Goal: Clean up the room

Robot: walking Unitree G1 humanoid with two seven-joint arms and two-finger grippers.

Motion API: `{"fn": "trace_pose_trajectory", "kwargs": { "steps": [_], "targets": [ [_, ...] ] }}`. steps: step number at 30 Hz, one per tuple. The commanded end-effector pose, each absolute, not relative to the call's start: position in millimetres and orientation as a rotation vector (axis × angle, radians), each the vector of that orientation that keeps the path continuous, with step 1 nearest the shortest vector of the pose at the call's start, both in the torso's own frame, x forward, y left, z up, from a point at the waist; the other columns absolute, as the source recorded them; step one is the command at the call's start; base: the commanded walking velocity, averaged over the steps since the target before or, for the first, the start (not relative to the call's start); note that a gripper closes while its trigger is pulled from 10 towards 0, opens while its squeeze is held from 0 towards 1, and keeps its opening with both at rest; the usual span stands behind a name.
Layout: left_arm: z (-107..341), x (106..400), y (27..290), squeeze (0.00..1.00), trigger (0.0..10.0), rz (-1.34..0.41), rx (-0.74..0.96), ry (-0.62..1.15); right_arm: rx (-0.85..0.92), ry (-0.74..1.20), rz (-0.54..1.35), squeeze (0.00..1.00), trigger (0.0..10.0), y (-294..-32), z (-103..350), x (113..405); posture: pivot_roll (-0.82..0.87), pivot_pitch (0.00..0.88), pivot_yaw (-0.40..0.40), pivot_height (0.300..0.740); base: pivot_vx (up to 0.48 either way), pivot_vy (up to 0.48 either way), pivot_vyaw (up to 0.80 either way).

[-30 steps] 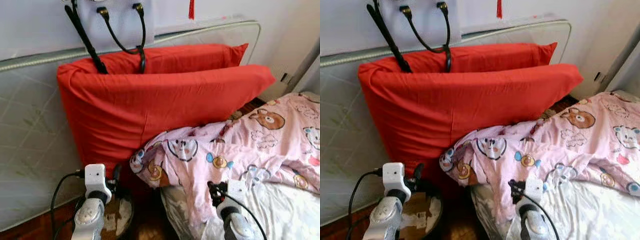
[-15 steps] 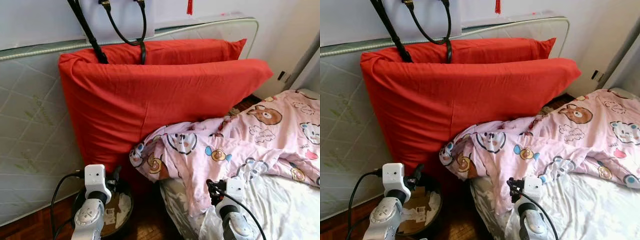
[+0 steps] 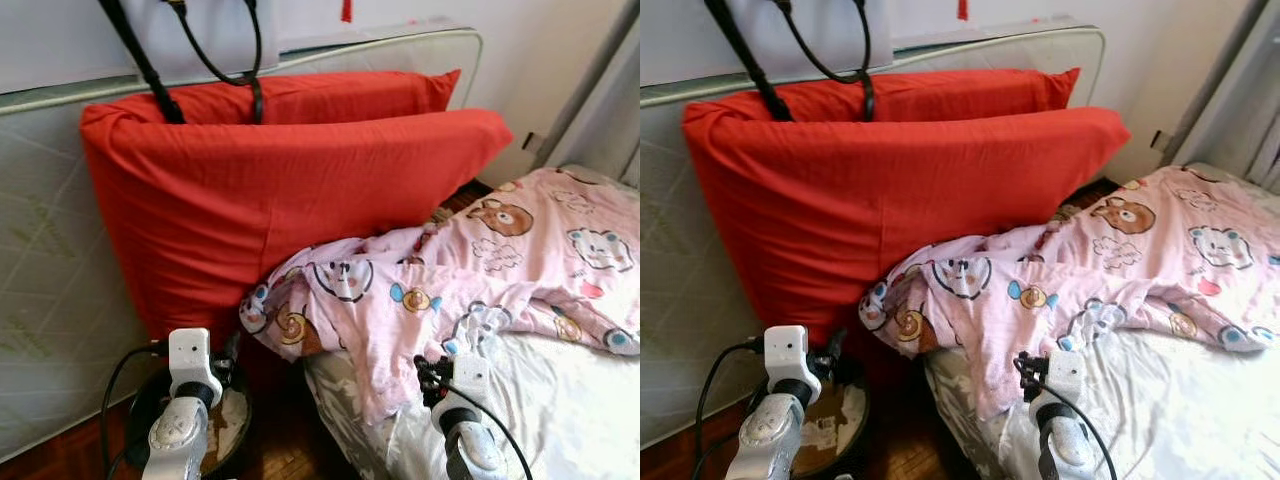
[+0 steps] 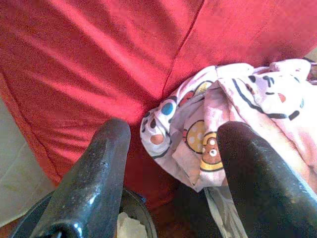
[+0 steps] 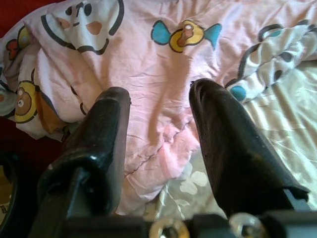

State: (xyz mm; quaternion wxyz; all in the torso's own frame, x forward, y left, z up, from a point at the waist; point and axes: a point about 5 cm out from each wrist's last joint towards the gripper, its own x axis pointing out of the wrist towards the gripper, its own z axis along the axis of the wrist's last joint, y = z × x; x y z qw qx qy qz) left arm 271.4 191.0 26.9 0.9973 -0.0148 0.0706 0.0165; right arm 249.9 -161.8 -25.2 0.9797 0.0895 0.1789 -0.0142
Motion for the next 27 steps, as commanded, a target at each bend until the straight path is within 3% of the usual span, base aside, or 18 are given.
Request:
{"fn": "trace_pose_trajectory", "kwargs": {
  "steps": [1, 8, 12, 27],
  "targets": [
    [23.9, 271.4, 189.5, 0.0, 10.0, 0.029, -0.032, 0.163, 0.18, 0.352, -0.016, 0.0, 10.0, -159.5, -23.0, 252.3, -0.01, 0.004, -0.055, 0.658, 0.0, 0.0, 0.0],
    [24.7, 272.2, 188.7, 0.0, 10.0, 0.026, -0.032, 0.161, 0.168, 0.389, -0.011, 0.0, 10.0, -154.4, -26.2, 251.7, -0.01, 0.003, -0.055, 0.658, 0.0, 0.0, 0.0],
    [24.7, 272.4, 186.9, 0.0, 10.0, 0.022, -0.034, 0.162, 0.167, 0.409, -0.011, 0.0, 10.0, -156.0, -28.6, 250.2, -0.01, 0.009, -0.056, 0.633, 0.0, 0.0, 0.0],
    [25.0, 272.8, 185.9, 0.0, 10.0, 0.019, -0.031, 0.165, 0.183, 0.416, -0.015, 0.0, 10.0, -159.2, -30.9, 247.6, -0.01, 0.019, -0.058, 0.633, 0.0, 0.0, 0.0]
  ]
}}
